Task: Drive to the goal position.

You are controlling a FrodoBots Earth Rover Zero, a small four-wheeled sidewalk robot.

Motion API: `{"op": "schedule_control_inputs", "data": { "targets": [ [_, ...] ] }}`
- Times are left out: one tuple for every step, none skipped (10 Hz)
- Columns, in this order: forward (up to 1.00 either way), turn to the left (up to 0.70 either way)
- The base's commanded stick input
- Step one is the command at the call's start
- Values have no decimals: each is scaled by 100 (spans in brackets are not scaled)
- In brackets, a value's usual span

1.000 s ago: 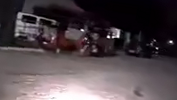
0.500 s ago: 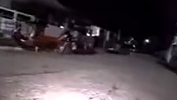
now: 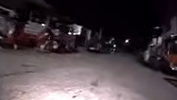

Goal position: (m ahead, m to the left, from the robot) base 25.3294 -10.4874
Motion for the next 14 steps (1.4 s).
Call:
{"op": "schedule_control_inputs", "data": {
  "targets": [
    [85, 0],
    [85, 0],
    [85, 0],
    [85, 0],
    [85, 0],
    [85, 0],
    [85, -34],
    [85, -34],
    [85, -34],
    [85, -34],
    [85, -34],
    [85, -34],
    [85, -34],
    [85, -34]
  ]
}}
